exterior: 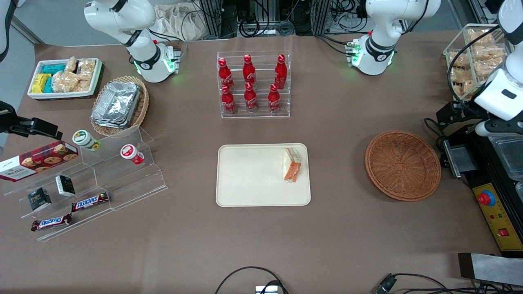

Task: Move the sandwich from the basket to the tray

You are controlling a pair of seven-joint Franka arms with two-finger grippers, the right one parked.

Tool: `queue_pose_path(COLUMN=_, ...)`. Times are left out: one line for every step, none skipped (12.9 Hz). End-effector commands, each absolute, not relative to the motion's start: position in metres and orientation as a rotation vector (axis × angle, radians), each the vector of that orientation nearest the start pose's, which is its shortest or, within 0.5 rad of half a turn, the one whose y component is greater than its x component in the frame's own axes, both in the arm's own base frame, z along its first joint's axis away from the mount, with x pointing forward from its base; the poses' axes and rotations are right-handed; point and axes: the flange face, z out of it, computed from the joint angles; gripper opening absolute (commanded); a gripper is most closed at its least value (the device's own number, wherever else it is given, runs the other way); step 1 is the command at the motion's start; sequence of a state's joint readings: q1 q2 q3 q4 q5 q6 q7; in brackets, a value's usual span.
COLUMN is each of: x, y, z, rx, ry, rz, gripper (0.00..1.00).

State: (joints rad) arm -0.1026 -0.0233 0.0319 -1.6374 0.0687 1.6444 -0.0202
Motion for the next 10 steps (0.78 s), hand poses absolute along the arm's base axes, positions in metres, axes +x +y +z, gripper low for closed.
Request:
queue_pose_path(x=0.535, y=-0.031, z=0.628, rx=-3.084, ry=0.103, rz=-0.074, gripper=1.0)
queue_pose_path(x=0.53, y=-0.031, z=0.636, rx=-3.086, ry=0.109, rz=-0.091, gripper=1.0)
queue_pose_path(x=0.529, y=-0.032, z=0.639, rx=-3.086, ry=0.109, rz=-0.098, gripper=1.0)
queue_pose_path(x=0.527, y=-0.033, z=0.643, rx=-3.089, ry=0.111, rz=-0.105, gripper=1.0)
queue_pose_path(x=0.525, y=-0.034, z=0.644, rx=-3.09, ry=0.113, rz=-0.098, gripper=1.0)
queue_pose_path(x=0.524, y=-0.034, z=0.644, rx=-3.092, ry=0.11, rz=-0.091, gripper=1.0)
queue_pose_path(x=0.524, y=-0.034, z=0.646, rx=-3.092, ry=0.112, rz=-0.086, gripper=1.0)
queue_pose_path(x=0.522, y=-0.034, z=0.65, rx=-3.092, ry=0.113, rz=-0.084, gripper=1.0)
queue_pose_path(x=0.521, y=-0.035, z=0.652, rx=-3.092, ry=0.115, rz=-0.079, gripper=1.0)
queue_pose_path(x=0.52, y=-0.037, z=0.654, rx=-3.091, ry=0.119, rz=-0.079, gripper=1.0)
